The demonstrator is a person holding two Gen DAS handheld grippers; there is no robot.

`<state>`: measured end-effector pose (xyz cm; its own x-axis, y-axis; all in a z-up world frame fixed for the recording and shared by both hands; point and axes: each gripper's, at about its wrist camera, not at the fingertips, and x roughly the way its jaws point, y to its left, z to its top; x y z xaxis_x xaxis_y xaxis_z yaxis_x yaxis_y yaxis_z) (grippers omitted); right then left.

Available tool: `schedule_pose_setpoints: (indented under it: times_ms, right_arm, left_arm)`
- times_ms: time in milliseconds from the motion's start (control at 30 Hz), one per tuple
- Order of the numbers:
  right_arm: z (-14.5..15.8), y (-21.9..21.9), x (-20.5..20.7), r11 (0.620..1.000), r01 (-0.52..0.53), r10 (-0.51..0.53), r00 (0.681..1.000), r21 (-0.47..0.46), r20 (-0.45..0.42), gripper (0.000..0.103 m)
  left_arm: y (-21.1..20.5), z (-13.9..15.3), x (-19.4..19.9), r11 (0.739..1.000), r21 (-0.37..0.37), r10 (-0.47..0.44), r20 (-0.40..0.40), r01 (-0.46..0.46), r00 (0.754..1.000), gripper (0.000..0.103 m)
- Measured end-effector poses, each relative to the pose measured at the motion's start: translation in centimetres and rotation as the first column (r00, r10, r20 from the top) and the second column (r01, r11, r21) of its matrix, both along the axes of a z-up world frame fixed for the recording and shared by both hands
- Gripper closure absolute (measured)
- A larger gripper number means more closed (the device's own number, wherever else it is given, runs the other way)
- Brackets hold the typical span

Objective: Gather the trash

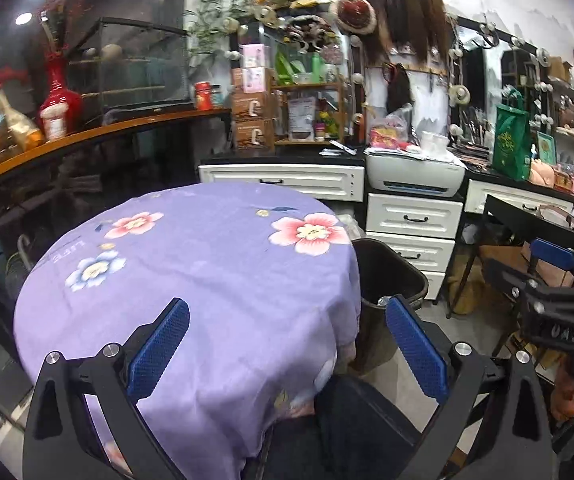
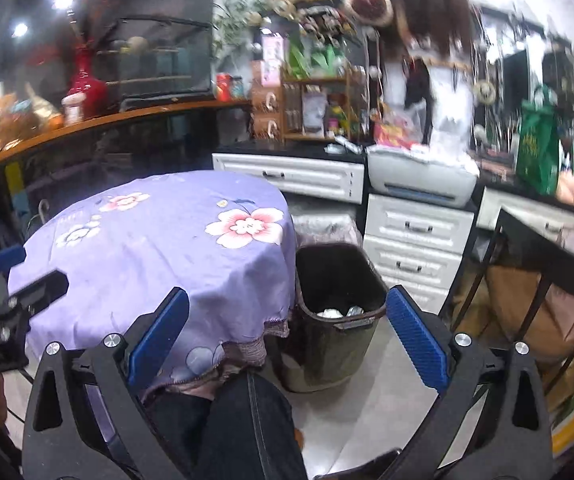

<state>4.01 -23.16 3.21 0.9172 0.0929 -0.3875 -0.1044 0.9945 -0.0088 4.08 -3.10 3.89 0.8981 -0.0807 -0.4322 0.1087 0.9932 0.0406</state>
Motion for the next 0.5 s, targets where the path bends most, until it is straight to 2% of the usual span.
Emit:
schedule_pose_setpoints:
  times_ms: [67,167,300,500]
  right_arm:
    - [0.1,0.3,-2.2,0.999,-0.02,0.022,0.999,-0.034,0.049,0.006]
    - [0.1,0.3,-4.1,0.998,-0.047,0.049,0.993,-0.03,0.107,0.006]
    - [0.0,0.5,-5.2,0.996,-0.088,0.092,0.983,-0.031,0.159,0.006]
    - [-0.1,0.4,-5.3,0.995,-0.088,0.096,0.978,-0.052,0.184,0.006]
  left_arm:
    - [0.1,0.0,-1.2,1.0,-0.018,0.016,0.017,-0.015,1.0,0.005]
    - [0.2,0.0,-2.8,0.998,-0.059,0.029,0.051,-0.026,0.998,0.005]
    - [0.1,-0.5,-3.6,0.998,-0.042,0.045,0.08,-0.041,0.996,0.005]
    - [0.3,-1.0,-4.2,0.998,-0.012,0.056,0.126,-0.055,0.99,0.005]
